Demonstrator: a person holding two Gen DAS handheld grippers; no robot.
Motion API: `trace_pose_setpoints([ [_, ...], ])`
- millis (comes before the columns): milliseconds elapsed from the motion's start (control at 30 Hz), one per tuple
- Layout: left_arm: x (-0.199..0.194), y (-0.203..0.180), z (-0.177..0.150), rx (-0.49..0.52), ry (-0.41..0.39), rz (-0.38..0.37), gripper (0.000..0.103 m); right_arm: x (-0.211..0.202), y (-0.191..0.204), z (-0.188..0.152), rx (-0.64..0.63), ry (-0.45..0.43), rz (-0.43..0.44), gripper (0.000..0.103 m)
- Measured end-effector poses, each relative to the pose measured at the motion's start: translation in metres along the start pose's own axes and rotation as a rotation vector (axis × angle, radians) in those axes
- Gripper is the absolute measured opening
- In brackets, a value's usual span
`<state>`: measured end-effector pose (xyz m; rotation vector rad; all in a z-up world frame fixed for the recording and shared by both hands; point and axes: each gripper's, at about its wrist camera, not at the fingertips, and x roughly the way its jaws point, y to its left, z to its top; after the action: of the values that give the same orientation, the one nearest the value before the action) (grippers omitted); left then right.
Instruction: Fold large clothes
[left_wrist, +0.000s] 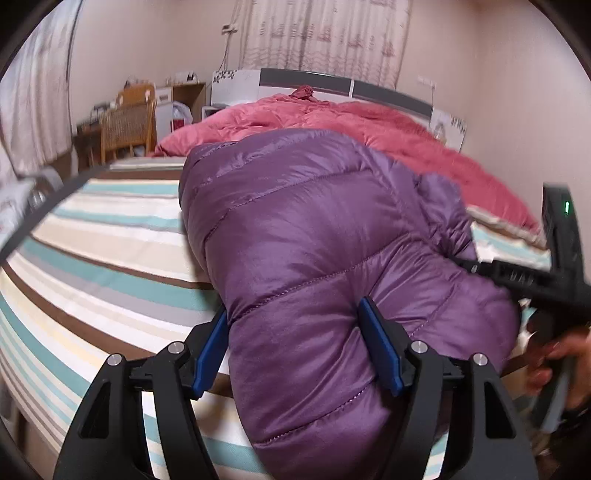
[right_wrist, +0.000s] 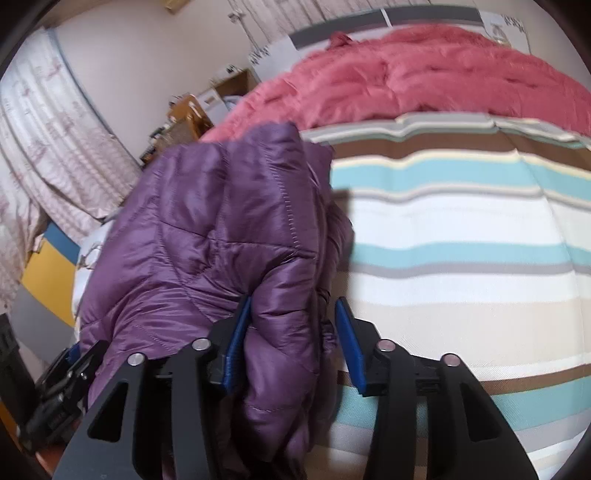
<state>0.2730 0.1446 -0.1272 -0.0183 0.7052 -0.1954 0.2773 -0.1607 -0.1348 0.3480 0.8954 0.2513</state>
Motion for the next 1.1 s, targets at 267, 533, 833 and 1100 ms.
trace_pose_setpoints([
  [267,-0.005,0.001,0.001,-0.024,0.016,0.019,0.069,-0.002,0.009,-0.008,-0.029,-0.020,-0.085,0.052],
  [533,-0.047,-0.013,-0.001,-0.010,-0.052,0.027,0.078,-0.048,0.038,-0.015,-0.114,-0.103,-0.144,0.054],
  [833,-0.046,-0.023,-0.006,0.034,0.001,0.089,0.081,-0.062,0.056,-0.033,-0.232,-0.108,-0.230,0.054],
  [1100,-0.026,-0.018,-0.021,0.033,0.068,0.073,0.085,-0.033,0.046,-0.044,-0.247,-0.024,-0.294,0.061],
])
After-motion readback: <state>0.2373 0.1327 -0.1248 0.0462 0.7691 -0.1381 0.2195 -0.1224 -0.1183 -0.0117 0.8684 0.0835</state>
